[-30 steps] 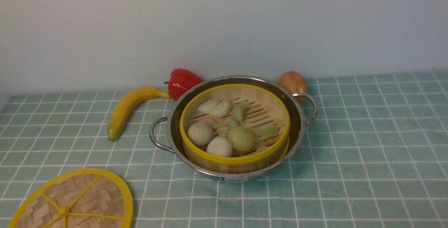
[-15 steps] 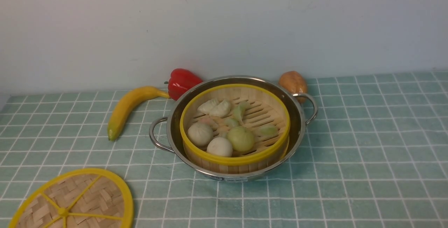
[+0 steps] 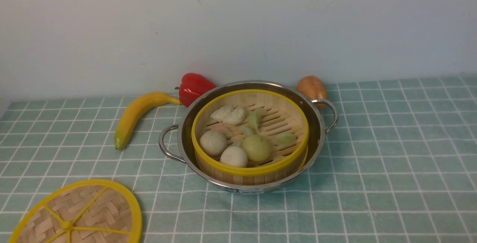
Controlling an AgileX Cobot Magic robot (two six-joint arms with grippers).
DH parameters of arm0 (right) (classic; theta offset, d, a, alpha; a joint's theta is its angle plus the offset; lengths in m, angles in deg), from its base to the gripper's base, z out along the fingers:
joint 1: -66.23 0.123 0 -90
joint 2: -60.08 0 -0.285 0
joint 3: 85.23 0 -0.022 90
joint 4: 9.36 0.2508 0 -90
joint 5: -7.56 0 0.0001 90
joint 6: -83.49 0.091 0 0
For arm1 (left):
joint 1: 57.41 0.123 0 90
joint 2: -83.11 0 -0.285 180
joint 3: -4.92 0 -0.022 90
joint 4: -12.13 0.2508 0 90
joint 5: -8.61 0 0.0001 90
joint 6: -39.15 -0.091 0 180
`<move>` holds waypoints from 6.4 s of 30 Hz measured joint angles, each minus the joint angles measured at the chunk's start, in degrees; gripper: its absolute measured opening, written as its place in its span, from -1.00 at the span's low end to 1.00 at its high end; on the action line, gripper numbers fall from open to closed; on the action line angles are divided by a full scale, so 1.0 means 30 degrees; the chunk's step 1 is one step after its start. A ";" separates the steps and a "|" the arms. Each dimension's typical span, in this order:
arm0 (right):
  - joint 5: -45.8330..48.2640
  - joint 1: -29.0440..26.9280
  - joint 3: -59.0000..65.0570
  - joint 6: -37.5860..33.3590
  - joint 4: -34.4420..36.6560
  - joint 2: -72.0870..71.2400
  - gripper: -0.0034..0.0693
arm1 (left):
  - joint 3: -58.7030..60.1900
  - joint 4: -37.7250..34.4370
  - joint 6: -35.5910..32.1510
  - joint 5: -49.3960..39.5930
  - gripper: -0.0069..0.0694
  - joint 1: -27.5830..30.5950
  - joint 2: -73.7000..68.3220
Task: Place the steamer in the pot on the blue tablecloth, and put the lid on the steamer.
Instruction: 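Grasp the bamboo steamer lid lying on the table by its centre knob, then place the yellow bamboo steamer lid onto the steamer in the pot with the left gripper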
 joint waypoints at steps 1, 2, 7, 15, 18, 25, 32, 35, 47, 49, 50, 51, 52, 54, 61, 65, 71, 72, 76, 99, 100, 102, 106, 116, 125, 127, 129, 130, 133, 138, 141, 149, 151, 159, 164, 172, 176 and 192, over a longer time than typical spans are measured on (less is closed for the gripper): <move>0.0000 0.0000 0.0000 0.0000 0.0000 0.0000 -0.24 | 0.0000 0.0000 0.0000 0.0000 -0.18 0.0000 0.0000; 0.0000 0.0000 0.0000 0.0000 0.0000 0.0000 -0.24 | 0.0000 0.0000 0.0000 0.0000 -0.18 0.0000 0.0000; 0.0000 0.0000 0.0000 0.0000 0.0000 0.0000 -0.24 | 0.0000 0.0000 -0.0024 0.0069 -0.18 0.0000 0.0000; -0.0005 0.0000 0.0000 0.0000 0.0000 0.0000 -0.24 | 0.0000 -0.5567 0.0702 0.4088 -0.18 0.0000 0.0000; -0.0022 0.0000 0.0000 0.0000 0.0000 0.0000 -0.24 | 0.0000 -0.8356 0.0841 0.5445 -0.18 0.0000 0.0000; -0.0022 0.0000 0.0000 0.0000 0.0000 0.0000 -0.24 | -0.1223 -1.0455 0.0759 0.3543 -0.18 0.0000 -0.0032; -0.0038 0.0000 0.0000 0.0310 0.0012 0.0000 -0.24 | -0.5628 -1.0268 0.0609 -0.2085 -0.18 0.0000 -0.3108; -0.0038 0.0000 0.0000 0.0364 0.0012 0.0000 -0.24 | -0.8073 -0.8927 0.0322 -0.6160 -0.18 0.0000 -0.5607; -0.0059 0.0000 0.0000 0.0440 0.0012 0.0000 -0.24 | -1.5983 -0.2806 -0.0682 -1.4966 -0.18 0.0000 -1.7753; -0.0059 0.0000 0.0000 0.0440 0.0060 0.0000 -0.24 | -1.6420 -0.2808 -0.0682 -1.4966 -0.18 0.0000 -1.8867; -0.0059 0.0000 0.0000 0.0440 0.0075 0.0000 -0.24 | -1.6674 -0.2808 -0.0682 -1.4943 -0.18 0.0000 -1.9608; -0.0059 0.0000 0.0000 0.0440 0.0075 0.0000 -0.24 | -1.7054 -0.2808 -0.0682 -1.4964 -0.18 0.0000 -2.0851; -0.0059 0.0000 0.0000 0.0440 0.0075 0.0000 -0.24 | -1.7275 -0.2808 -0.0682 -1.4985 -0.18 0.0000 -2.1681; -0.0059 0.0000 0.0000 0.0440 0.0075 0.0000 -0.24 | -1.7544 -0.2725 -0.0722 -1.5024 -0.18 0.0000 -2.3049; -0.0059 0.0000 0.0000 0.0440 0.0075 0.0000 -0.24 | -1.7773 -0.1252 -0.0825 -1.4326 -0.18 0.0000 -2.7215; -0.0059 0.0000 0.0000 0.0440 0.0075 0.0000 -0.24 | -1.7773 -0.1180 -0.0844 -1.3052 -0.18 0.0000 -2.8428; -0.0059 0.0000 0.0000 0.0440 0.0075 0.0000 -0.24 | -1.7773 -0.1180 -0.0844 -1.1471 -0.18 0.0000 -2.9830; -0.0059 0.0000 0.0000 0.0440 0.0075 0.0000 -0.24 | -1.7773 -0.1221 -0.0844 -1.1355 -0.18 0.0000 -3.0061; -0.0059 0.0000 0.0000 0.0440 0.0075 0.0000 -0.24 | -1.7773 -0.1821 -0.0849 -1.1317 -0.18 0.0000 -3.0982; -0.0059 0.0000 0.0000 0.0568 0.0075 0.0000 -0.24 | -1.7903 -0.2033 -0.0814 -1.1902 -0.51 0.0000 -3.2558; -0.0059 0.0000 0.0000 0.0568 0.0075 0.0000 -0.24 | -1.7925 -0.2051 -0.0814 -1.1902 -0.51 0.0000 -3.2558; -0.0059 0.0000 0.0000 0.0568 0.0075 0.0000 -0.24 | -1.8043 -0.2216 -0.0954 -1.2050 -0.51 0.0000 -3.2558; -0.0059 0.0000 0.0000 0.0568 0.0075 0.0000 -0.24 | -1.9241 -0.3379 -0.2293 -1.3404 -0.51 0.0000 -3.2125; -0.0059 0.0000 0.0000 0.0568 0.0075 0.0000 -0.24 | -2.5570 -0.3955 -0.3838 -1.4879 -0.51 -0.1357 -2.9305; -0.0059 0.0000 0.0000 0.0568 0.0075 0.0000 -0.24 | -2.9595 -0.3940 -0.7771 -1.4333 -0.51 -0.7846 -3.1057; -0.0059 0.0000 0.0000 0.0568 0.0075 0.0000 -0.24 | -3.0060 -0.3840 -0.8678 -1.3545 -0.51 -0.9316 -3.1872; -0.0059 0.0000 0.0000 0.0568 0.0075 0.0000 -0.24 | -3.0163 -0.3699 -0.9070 -1.2921 -0.51 -1.0112 -3.2305; -0.0059 0.0000 0.0000 0.0568 0.0075 0.0000 -0.24 | -3.0184 -0.3464 -0.9343 -1.2317 -0.51 -1.0808 -3.2665; -0.0059 0.0000 0.0000 0.0568 0.0075 0.0000 -0.24 | -3.0185 -0.2931 -0.9634 -1.1448 -0.51 -1.1701 -3.3365; -0.0059 0.0000 0.0000 0.0568 0.0075 0.0000 -0.24 | -3.0185 -0.1423 -0.9679 -1.0091 -0.51 -1.2960 -3.4665; -0.0059 0.0000 0.0000 0.0568 0.0075 0.0000 -0.24 | -3.0279 -0.1006 -0.9609 -0.9938 -0.51 -1.3375 -3.5241; -0.0059 0.0000 0.0000 0.0568 0.0075 0.0000 -0.24 | -3.0532 -0.0127 -0.8359 -0.9946 -0.51 -1.3437 -3.5535; -0.0059 0.0000 0.0000 0.0568 0.0075 0.0000 -0.24 | -3.0532 0.0271 -0.8152 -0.9946 -0.51 -1.3457 -3.5535; -0.0059 0.0000 0.0000 0.0568 0.0075 0.0000 -0.24 | -3.0532 0.0930 -0.7694 -0.9952 -0.51 -1.3457 -3.5549; -0.0059 0.0000 0.0000 0.0568 0.0075 0.0000 -0.24 | -3.0532 0.0930 -0.7715 -0.9817 -0.51 -1.3473 -3.5549; -0.0059 0.0000 0.0000 0.0568 0.0075 0.0000 -0.24 | -3.0569 0.0930 -0.8199 -0.9842 -0.51 -1.3473 -3.6090; -0.0059 0.0000 0.0000 0.0568 0.0075 0.0000 -0.24 | -3.0569 0.0930 -0.8453 -0.9781 -0.51 -1.3473 -3.6387; -0.0059 0.0000 0.0000 0.0568 0.0075 0.0000 -0.24 | -3.0569 -0.0071 -1.0558 -0.8797 -0.51 -1.3494 -3.6503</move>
